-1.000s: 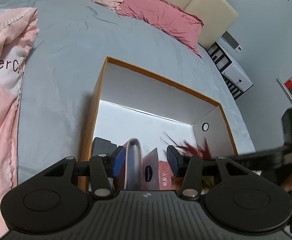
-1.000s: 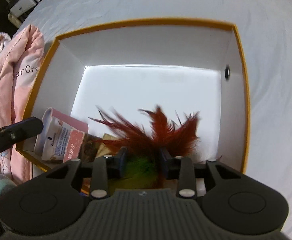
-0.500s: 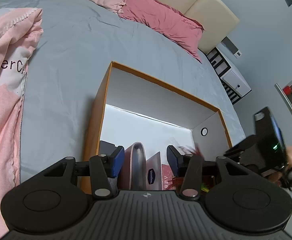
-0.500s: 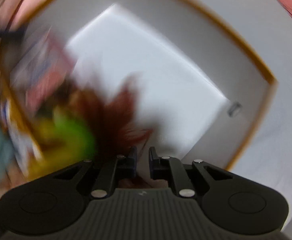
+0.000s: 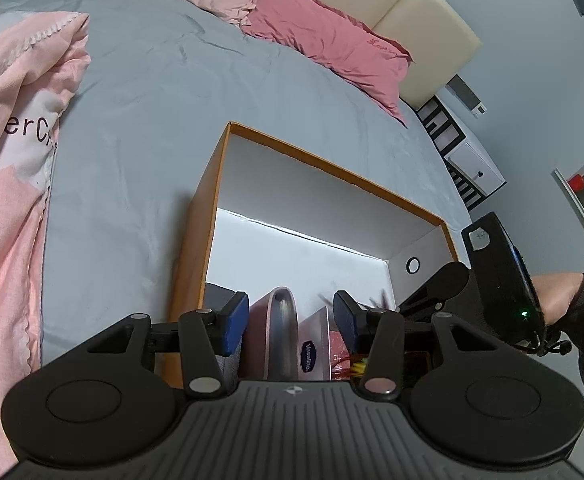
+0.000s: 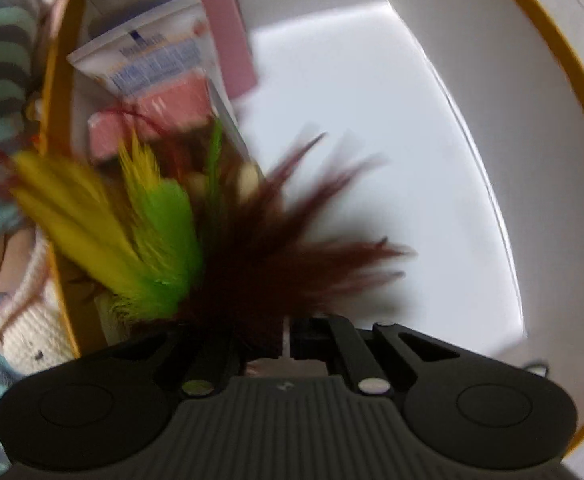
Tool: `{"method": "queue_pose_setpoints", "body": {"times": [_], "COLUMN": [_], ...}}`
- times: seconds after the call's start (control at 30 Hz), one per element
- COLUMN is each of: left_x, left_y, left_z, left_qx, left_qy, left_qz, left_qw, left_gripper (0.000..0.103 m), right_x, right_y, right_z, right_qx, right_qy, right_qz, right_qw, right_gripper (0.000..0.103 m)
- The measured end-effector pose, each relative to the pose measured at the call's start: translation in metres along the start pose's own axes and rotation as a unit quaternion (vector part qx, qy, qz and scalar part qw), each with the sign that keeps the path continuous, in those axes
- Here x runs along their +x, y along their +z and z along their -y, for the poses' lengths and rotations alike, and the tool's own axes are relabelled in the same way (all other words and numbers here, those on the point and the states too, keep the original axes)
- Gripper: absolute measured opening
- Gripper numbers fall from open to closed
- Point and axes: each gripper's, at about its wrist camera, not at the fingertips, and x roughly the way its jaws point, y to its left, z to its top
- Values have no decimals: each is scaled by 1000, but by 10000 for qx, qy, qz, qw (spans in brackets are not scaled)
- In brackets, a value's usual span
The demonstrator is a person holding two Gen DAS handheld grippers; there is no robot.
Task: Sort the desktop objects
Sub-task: 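Lower the feather duster into the orange box and open the right gripper, then move the right gripper back to the pink selfie stick beside the box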
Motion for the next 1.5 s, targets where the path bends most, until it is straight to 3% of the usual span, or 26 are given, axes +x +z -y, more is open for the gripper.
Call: {"method": "queue_pose_setpoints", "body": {"times": [0.1, 0.3, 0.57, 0.73, 0.8, 0.9, 1.03, 1.13, 1.2, 1.33, 1.5], "left_x": [0, 0, -4, -14, -19, -27, -34, -39, -43, -49, -43], "left_y": [0, -1, -5, -10, -12, -17, -28, -38, -45, -57, -70], "left_z": [0, 2, 15, 28, 33, 44, 56, 58, 57, 56, 56], "left_qx": [9, 88, 437, 759, 880, 1127, 1421, 1498, 1540, 1613, 1624], "left_qy": [-3, -18, 32, -95, -189, -233, -224, -290, -341, -278, -340], "left_qz": [1, 5, 143, 324, 397, 493, 544, 543, 556, 547, 132], "left_qw": [10000, 10000, 9989, 9965, 9951, 9921, 9881, 9868, 9859, 9850, 9861], "left_gripper": [54, 54, 55, 55, 55, 55, 56, 56, 57, 58, 58], "right_x": [-2, -6, -43, -78, -94, -110, -117, -125, -118, -108, -72], "right_y": [5, 4, -15, -31, -41, -40, -74, -101, -110, -128, -145], "right_z": [-3, -1, -5, -14, -20, -32, -57, -79, -97, -129, -150], "right_qx": [3, 144, 415, 646, 807, 1169, 1723, 2280, 2671, 3566, 4759], "right_qy": [86, 48, -344, -752, -936, -1123, -1397, -1452, -1536, -1623, -1650], "right_qz": [123, -44, 20, 349, 596, 1022, 1854, 2670, 3008, 3186, 2762], "right_qw": [9999, 9999, 9985, 9945, 9905, 9815, 9573, 9250, 9025, 8631, 8186], "right_gripper": [0, 2, 7, 13, 21, 21, 21, 22, 32, 32, 32]}}
